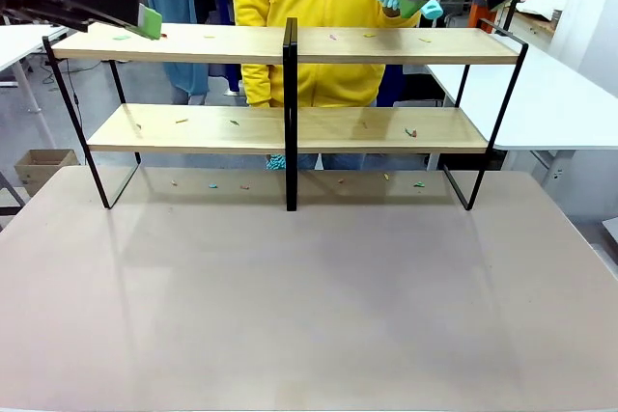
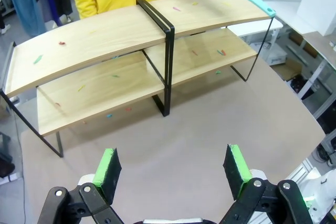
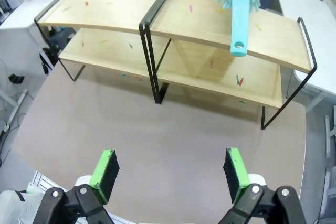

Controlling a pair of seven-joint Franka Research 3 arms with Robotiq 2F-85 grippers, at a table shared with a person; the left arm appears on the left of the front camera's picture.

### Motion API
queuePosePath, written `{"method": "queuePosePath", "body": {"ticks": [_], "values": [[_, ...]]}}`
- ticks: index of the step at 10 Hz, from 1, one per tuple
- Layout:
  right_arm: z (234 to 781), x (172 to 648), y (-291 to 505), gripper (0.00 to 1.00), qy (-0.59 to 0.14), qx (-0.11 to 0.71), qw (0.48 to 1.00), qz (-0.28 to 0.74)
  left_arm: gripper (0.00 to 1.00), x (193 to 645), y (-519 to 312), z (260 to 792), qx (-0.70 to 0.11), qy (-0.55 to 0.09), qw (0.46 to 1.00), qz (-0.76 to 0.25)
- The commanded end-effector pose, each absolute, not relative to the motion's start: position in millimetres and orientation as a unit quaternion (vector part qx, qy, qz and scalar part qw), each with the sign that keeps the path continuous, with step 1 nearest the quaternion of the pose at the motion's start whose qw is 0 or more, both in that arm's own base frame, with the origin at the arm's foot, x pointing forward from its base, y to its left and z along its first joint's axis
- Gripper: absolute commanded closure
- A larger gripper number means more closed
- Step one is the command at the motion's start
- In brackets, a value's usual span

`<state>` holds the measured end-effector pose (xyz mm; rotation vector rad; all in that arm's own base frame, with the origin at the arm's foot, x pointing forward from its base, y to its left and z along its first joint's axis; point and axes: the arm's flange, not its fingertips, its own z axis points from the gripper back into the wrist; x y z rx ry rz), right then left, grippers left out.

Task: Clean the shelves.
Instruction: Pick up the Duster when the human hands it over.

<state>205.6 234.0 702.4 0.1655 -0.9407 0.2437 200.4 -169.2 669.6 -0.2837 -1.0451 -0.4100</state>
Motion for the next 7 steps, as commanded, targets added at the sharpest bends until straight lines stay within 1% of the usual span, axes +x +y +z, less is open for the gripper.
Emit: {"method": "queuePosePath", "body": {"ticks": [1,3,4,7], "values": [[703.4,201.4,236.7,0.0,-0.471,0.09,0.871,0.103,0.0,198.0,-160.1,650.3,-0.135,-0.49,0.837,-0.201],[705.2,201.1,235.3,0.0,-0.5,0.095,0.857,0.076,0.0,200.5,-159.2,650.7,-0.134,-0.489,0.837,-0.205],[705.7,199.3,235.5,0.0,-0.506,0.096,0.853,0.078,0.0,199.6,-159.5,650.1,-0.135,-0.49,0.837,-0.204],[703.3,202.4,238.6,0.0,-0.497,0.09,0.859,0.087,0.0,201.3,-159.1,649.9,-0.136,-0.488,0.838,-0.203]]}}
